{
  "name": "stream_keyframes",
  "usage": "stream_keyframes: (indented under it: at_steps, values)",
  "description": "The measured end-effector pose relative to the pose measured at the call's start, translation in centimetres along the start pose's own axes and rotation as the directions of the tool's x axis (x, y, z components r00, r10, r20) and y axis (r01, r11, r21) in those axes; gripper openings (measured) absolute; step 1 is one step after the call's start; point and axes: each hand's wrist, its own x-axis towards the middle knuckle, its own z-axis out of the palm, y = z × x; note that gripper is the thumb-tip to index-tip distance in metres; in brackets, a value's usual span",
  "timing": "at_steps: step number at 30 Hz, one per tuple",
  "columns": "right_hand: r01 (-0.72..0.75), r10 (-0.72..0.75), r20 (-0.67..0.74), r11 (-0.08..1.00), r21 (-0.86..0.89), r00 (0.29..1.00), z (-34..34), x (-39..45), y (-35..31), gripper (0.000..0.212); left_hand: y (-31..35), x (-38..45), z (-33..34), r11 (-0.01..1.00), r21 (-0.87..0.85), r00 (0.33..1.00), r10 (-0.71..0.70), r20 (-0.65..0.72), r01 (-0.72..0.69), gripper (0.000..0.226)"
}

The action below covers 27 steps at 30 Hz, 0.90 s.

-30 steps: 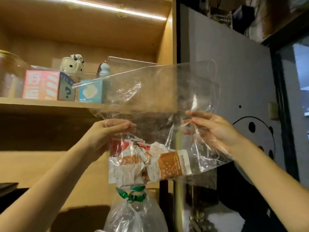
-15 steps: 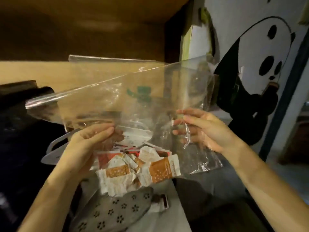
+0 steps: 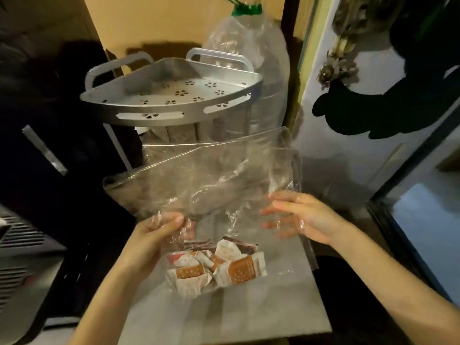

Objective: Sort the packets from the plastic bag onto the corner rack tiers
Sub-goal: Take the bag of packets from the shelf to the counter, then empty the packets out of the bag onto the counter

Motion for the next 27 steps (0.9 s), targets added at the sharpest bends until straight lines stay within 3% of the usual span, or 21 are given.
stream_keyframes:
  at_steps: [2, 5, 6, 9, 12, 17, 18, 20, 22, 24, 27]
  values:
    - [-0.074, 0.073, 0.003, 0.996, 0.042, 0.997, 0.1, 0.7, 2.4, 0.012, -1.0, -0.1, -0.6, 0.998, 0.007, 0.998, -0.056, 0.004, 0.056, 0.057]
    - [-0.166, 0.167, -0.013, 0.982, 0.086, 0.986, 0.2, 2.2, 5.2, 0.017, -2.1, 0.3, -0.8, 0.992, 0.011, 0.992, -0.126, -0.024, 0.126, 0.021]
    - [-0.186, 0.188, -0.008, 0.978, 0.091, 0.982, 0.2, 2.7, 6.0, 0.018, -2.4, 0.5, -0.8, 0.989, 0.021, 0.988, -0.146, -0.044, 0.147, 0.018]
    - [-0.214, 0.211, 0.04, 0.969, 0.122, 0.977, -0.1, 4.4, 7.6, 0.024, -3.6, 1.4, -1.2, 0.976, -0.024, 0.973, -0.217, -0.077, 0.216, 0.022]
    - [-0.224, 0.223, 0.019, 0.97, 0.098, 0.975, -0.7, 5.9, 8.2, 0.054, -4.3, 2.4, -1.2, 0.955, -0.17, 0.963, -0.26, -0.07, 0.245, 0.025]
    - [-0.226, 0.225, 0.005, 0.974, 0.011, 0.974, -1.5, 7.6, 9.3, 0.034, -5.1, 5.2, -1.1, 0.96, -0.137, 0.934, -0.272, -0.233, 0.245, 0.009]
    - [-0.218, 0.217, -0.032, 0.976, -0.023, 0.976, -1.7, 7.8, 9.5, 0.038, -5.3, 5.9, -1.4, 0.957, -0.124, 0.932, -0.283, -0.224, 0.261, 0.011]
    - [-0.209, 0.197, -0.149, 0.975, -0.07, 0.969, -1.9, 8.2, 9.3, 0.066, -5.7, 6.9, -2.0, 0.956, -0.092, 0.935, -0.291, -0.2, 0.278, 0.013]
    - [-0.162, 0.104, -0.267, 0.965, -0.204, 0.958, -2.0, 8.3, 8.3, 0.09, -5.8, 7.5, -2.5, 0.954, -0.099, 0.938, -0.297, -0.181, 0.283, 0.016]
    - [-0.064, -0.089, -0.329, 0.902, -0.427, 0.94, -2.1, 8.5, 6.8, 0.088, -5.9, 7.8, -2.7, 0.952, -0.135, 0.943, -0.295, -0.152, 0.276, 0.018]
    - [0.086, -0.347, -0.243, 0.711, -0.698, 0.906, -2.0, 9.1, 4.4, 0.085, -5.6, 8.0, -2.5, 0.941, -0.179, 0.945, -0.309, -0.111, 0.286, 0.017]
